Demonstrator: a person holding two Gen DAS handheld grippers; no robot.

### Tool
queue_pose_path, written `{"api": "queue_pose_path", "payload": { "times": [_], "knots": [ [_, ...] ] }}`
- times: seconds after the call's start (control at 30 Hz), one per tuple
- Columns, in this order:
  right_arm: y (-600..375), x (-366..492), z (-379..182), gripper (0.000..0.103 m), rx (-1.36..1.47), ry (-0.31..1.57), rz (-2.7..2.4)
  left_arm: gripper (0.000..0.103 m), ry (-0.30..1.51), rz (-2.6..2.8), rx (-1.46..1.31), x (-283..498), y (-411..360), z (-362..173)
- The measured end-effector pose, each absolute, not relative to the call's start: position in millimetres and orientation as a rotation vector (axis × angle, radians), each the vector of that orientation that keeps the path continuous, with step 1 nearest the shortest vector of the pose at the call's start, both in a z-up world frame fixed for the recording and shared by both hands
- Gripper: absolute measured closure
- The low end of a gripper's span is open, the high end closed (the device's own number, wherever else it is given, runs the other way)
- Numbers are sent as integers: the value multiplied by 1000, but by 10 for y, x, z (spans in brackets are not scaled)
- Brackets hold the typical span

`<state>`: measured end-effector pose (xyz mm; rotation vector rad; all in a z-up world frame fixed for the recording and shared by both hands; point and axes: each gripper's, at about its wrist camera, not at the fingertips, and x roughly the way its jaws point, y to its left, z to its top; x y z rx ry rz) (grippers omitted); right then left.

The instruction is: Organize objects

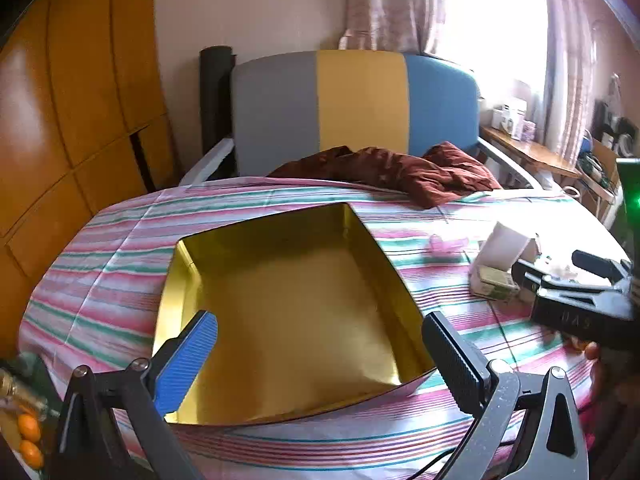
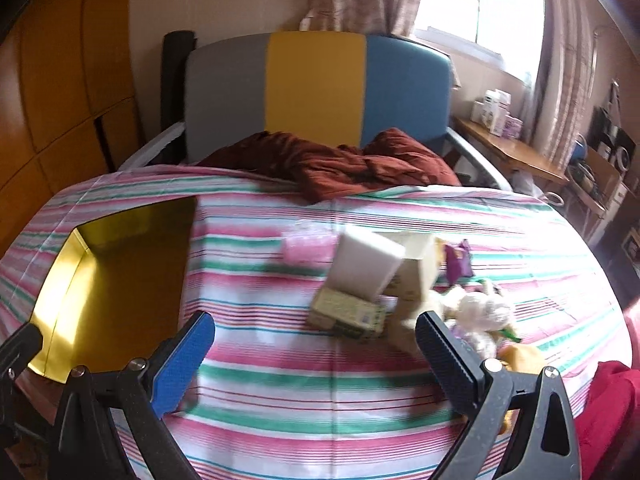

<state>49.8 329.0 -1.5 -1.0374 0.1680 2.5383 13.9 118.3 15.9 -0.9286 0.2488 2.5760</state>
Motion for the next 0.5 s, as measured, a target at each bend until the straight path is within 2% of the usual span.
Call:
{"api": "queue_pose_path", "payload": {
  "times": [0.5],
  "knots": [
    [3923, 707, 53, 1, -990, 252, 2437, 0, 343, 2445, -895, 231, 1730, 121]
  ]
}}
